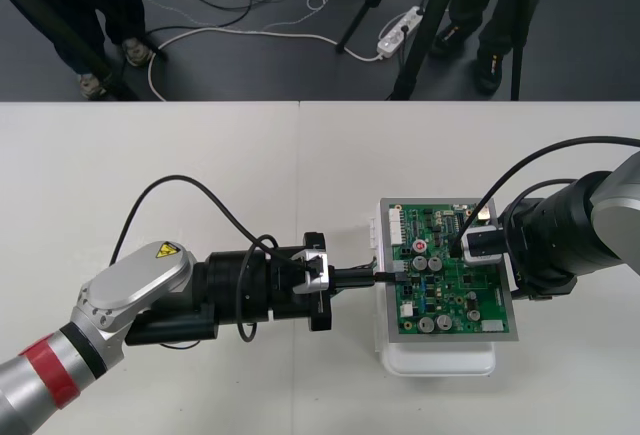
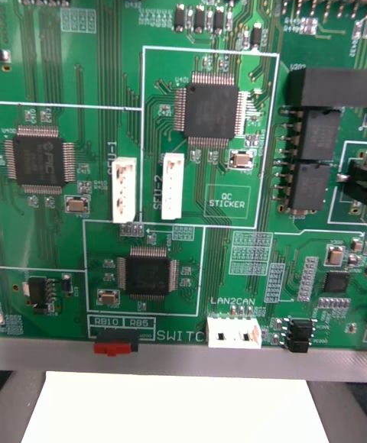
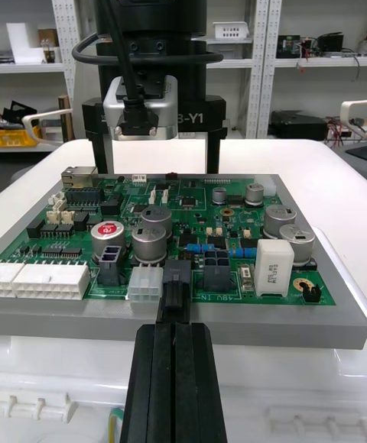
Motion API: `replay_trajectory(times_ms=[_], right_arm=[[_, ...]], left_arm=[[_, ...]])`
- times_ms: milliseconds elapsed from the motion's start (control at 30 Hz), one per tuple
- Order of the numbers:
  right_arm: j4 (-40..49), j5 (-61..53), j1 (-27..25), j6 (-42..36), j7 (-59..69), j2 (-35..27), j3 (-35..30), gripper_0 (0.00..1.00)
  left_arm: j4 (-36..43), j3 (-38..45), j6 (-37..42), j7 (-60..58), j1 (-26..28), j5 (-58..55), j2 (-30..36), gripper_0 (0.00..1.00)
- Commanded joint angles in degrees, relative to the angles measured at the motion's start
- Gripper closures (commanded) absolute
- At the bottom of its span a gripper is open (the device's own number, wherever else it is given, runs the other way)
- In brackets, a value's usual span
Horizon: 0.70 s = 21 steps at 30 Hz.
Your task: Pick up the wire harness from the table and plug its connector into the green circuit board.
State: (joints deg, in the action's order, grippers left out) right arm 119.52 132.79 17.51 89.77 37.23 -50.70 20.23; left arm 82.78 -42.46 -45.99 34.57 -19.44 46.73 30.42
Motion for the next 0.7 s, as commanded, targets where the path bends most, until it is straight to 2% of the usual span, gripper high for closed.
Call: replay_trajectory(times_ms=[33, 700], right_arm=[[1.8, 0.5, -0.5, 0.2, 0.6, 0.3, -0.7, 0.00], [1.7, 1.0, -0.4, 0.2, 0.7, 0.3, -0.7, 0.00]], left_arm=[[2.9, -0.8, 1.0, 3.8, 1.2, -1.4, -1.2, 1.00], [3.0, -0.9, 3.4, 3.7, 1.2, -0.1, -2.5, 1.00]])
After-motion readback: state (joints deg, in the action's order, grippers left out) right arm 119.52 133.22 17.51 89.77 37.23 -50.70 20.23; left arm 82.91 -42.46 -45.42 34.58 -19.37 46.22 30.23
